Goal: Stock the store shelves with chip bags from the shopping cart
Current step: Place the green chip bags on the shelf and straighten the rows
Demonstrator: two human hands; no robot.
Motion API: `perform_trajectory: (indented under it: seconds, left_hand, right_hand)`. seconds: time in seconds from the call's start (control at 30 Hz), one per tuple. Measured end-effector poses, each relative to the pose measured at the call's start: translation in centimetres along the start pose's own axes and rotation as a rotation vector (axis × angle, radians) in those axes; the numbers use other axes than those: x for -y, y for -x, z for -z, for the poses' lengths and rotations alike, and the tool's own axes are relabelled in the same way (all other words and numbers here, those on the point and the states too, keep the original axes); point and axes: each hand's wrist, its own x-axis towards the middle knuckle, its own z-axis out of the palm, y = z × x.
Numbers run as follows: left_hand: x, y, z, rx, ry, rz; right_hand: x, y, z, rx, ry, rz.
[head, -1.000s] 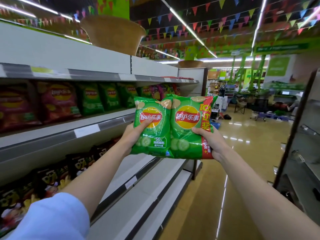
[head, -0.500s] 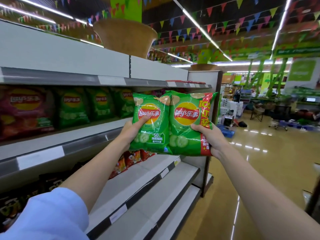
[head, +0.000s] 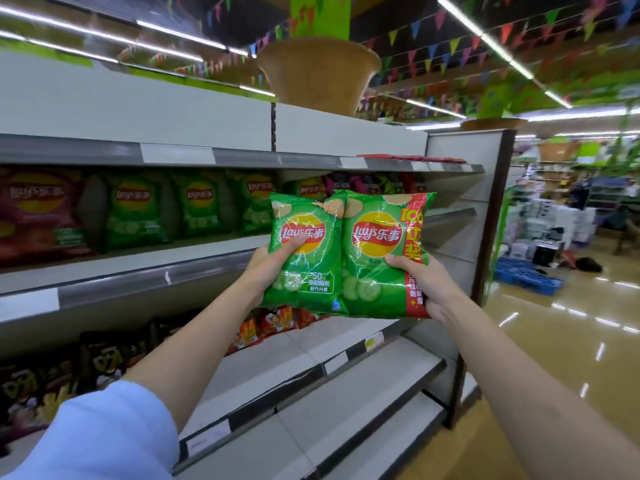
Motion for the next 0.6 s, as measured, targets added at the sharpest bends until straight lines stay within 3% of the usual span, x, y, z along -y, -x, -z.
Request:
perform_trajectory:
  seconds: [0.3,0.6]
  left_hand:
    - [0.4,-1.4,-3.5,-0.098,0.008,0.028]
    - [0.6,-3.9,0.0,-0.247,-0.059,0.073]
  right_hand:
    - [-0.8,-4.4,3.0,0.090,-0.022,-0.050]
    - [-2.2,-9.7,-1.0,0.254,-0.071,-0.078]
